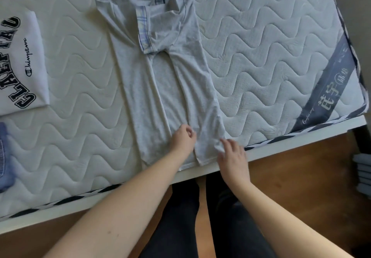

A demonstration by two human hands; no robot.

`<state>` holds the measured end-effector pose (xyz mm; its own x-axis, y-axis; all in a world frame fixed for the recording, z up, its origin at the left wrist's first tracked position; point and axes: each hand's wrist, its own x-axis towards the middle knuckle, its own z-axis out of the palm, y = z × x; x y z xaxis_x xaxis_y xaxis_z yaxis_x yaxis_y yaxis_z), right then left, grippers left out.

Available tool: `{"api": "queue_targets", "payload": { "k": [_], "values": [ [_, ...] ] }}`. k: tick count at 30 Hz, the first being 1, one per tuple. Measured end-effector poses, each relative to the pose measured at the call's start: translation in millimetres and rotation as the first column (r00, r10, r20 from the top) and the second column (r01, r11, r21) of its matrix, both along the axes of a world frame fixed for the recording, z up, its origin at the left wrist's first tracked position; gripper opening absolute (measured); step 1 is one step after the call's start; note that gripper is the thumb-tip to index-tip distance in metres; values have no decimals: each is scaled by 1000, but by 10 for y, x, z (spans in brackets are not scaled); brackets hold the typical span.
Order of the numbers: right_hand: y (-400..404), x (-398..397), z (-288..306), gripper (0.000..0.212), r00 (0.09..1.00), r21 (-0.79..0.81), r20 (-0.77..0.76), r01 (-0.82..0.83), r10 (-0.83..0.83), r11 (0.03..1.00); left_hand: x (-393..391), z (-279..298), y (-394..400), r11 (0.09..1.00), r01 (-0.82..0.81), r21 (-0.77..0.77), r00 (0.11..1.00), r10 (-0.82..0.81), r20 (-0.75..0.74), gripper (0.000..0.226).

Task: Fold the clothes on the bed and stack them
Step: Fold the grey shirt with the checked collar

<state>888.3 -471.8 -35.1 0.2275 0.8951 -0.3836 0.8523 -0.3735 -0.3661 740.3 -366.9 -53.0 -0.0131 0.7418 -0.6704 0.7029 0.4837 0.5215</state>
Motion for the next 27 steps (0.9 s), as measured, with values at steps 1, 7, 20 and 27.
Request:
{"api": "queue_targets", "payload": {
  "k": [1,7,20,27],
  "values": [
    [17,115,-11,51,988,-86,-48,141,-146,986,47,-29,-102,997,-37,-65,999,36,-17,23],
    [323,403,-32,47,762,-458,-349,369,-546,809,172,-120,-465,922,-239,-305,963,266,48,26],
    [71,708,-188,28,952,-411,-216,113,-217,905,329,-93,-900,961,-226,-158,974,217,-69,18],
    [146,580,-166,38,865,-283,-399,200,-305,938,324,-26,-883,980,-188,-65,976,179,-128,17]
  ]
}}
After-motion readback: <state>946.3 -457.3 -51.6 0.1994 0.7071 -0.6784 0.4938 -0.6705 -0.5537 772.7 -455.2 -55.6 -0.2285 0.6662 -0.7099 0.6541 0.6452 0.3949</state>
